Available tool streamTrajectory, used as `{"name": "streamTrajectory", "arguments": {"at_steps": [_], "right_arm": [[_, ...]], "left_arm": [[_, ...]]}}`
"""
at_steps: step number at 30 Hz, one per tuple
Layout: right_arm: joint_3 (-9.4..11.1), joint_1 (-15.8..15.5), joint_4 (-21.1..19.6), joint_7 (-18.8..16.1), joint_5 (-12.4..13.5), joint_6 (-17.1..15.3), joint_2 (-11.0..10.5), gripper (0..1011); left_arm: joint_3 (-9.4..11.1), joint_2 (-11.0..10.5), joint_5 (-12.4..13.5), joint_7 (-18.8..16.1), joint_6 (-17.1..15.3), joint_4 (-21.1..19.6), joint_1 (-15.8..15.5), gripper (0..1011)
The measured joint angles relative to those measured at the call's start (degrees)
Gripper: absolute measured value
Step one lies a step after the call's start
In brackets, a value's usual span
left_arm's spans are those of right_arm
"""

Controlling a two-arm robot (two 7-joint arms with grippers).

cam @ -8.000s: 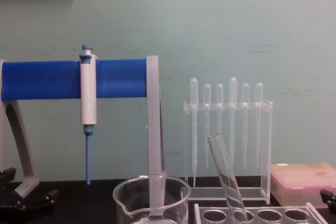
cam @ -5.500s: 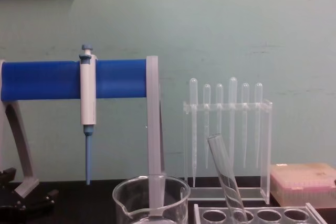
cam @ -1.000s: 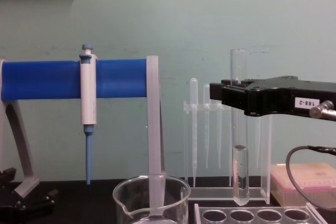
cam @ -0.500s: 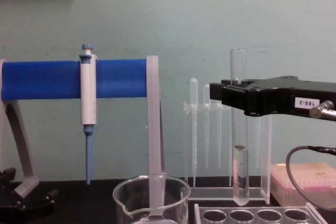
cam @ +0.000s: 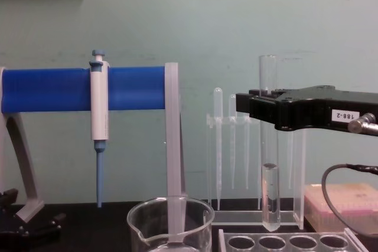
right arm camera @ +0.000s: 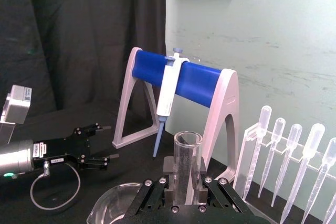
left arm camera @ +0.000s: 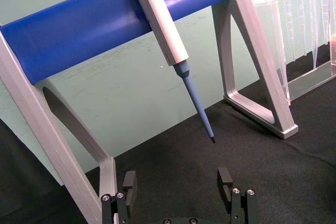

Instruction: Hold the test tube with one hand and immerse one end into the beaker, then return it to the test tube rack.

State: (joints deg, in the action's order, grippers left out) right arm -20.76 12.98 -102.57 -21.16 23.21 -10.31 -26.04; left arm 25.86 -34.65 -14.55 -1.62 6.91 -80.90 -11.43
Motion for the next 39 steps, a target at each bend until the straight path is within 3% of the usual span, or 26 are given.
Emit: {"name": "streamTrajectory", "arguments": {"at_steps": [39], "right_arm": [[0.0, 0.0, 0.0, 0.0, 0.0, 0.0, 0.0, 224]], "left_arm": [[0.0, 0.0, 0.0, 0.0, 0.0, 0.0, 0.0, 1000]]}}
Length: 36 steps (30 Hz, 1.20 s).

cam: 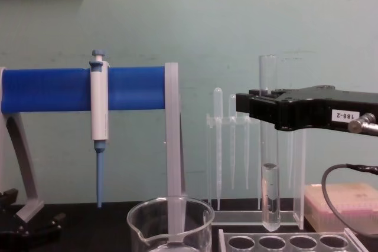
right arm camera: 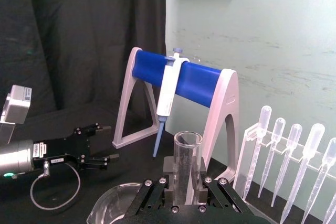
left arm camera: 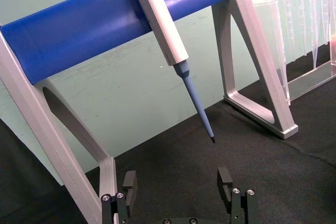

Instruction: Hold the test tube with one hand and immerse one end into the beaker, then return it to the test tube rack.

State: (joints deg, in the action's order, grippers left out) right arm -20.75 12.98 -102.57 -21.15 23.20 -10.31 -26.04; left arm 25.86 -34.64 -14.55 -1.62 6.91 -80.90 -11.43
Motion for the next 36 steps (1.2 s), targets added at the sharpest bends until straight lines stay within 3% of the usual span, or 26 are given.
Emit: {"name": "streamTrajectory", "arguments": {"at_steps": [36], "right_arm": [[-0.3, 0.64, 0.27, 0.01, 0.01, 0.14, 0.36, 224]], "left_arm": [[0.0, 0.0, 0.0, 0.0, 0.0, 0.0, 0.0, 1000]]}}
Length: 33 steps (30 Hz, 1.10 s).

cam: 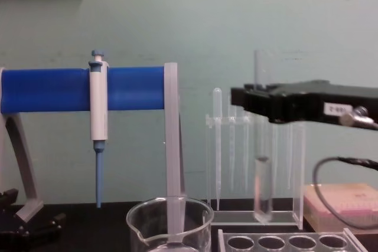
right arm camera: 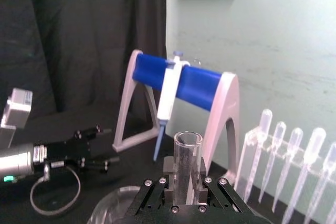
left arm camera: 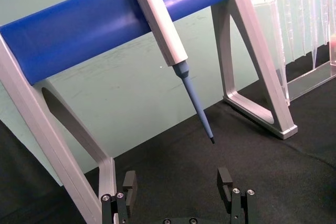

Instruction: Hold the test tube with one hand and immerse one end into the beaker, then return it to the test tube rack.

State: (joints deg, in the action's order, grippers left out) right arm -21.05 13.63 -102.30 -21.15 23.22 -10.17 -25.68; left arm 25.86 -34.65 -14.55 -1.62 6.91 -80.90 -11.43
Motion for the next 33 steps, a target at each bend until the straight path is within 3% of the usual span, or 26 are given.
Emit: {"name": "streamTrajectory", "arguments": {"at_steps": [6, 12, 18, 33], "right_arm": [[-2.27, 4.18, 2.69, -1.05, 0.3, 0.93, 3.01, 224], [-6.4, 10.41, 8.96, -2.77, -0.28, 2.21, 7.28, 224], [-8.77, 12.98, 14.74, -3.69, -0.7, 4.24, 10.2, 224], [-11.71, 11.27, 24.88, -5.13, -3.52, 10.59, 12.76, 224]], "left_arm": [[0.0, 0.0, 0.0, 0.0, 0.0, 0.0, 0.0, 1000], [0.0, 0.0, 0.0, 0.0, 0.0, 0.0, 0.0, 1000], [0.0, 0.0, 0.0, 0.0, 0.0, 0.0, 0.0, 1000], [0.0, 0.0, 0.0, 0.0, 0.0, 0.0, 0.0, 1000]]}}
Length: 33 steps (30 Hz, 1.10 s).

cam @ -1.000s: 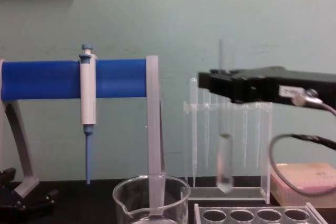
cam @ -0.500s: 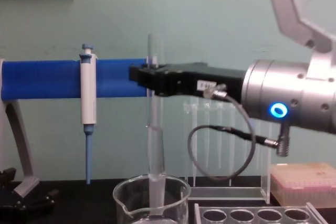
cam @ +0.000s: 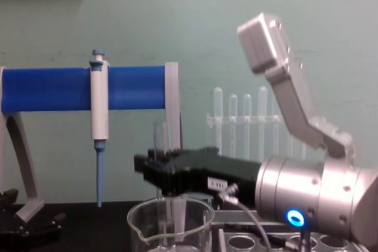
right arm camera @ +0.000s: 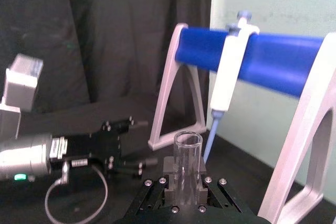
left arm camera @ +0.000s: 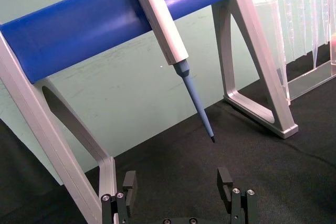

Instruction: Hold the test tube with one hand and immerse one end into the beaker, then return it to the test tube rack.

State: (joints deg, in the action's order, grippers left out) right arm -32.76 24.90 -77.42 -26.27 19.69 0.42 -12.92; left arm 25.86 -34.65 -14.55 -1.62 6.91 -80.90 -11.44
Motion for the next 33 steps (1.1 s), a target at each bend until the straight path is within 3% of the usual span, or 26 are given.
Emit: {"name": "streamTrajectory", "arguments": {"at_steps": [7, 22, 33], "right_arm": [[0.05, -1.37, 1.48, -0.24, -0.86, 0.87, 0.41, 224], [1.13, -3.84, -3.12, 0.43, -2.33, -0.13, -0.36, 224], [1.84, -4.45, -3.04, 0.65, -2.52, -0.19, -0.48, 224]], "left_arm": [[0.0, 0.0, 0.0, 0.0, 0.0, 0.0, 0.0, 1000], [0.0, 0.0, 0.0, 0.0, 0.0, 0.0, 0.0, 1000], [0.0, 0.0, 0.0, 0.0, 0.0, 0.0, 0.0, 1000]]}}
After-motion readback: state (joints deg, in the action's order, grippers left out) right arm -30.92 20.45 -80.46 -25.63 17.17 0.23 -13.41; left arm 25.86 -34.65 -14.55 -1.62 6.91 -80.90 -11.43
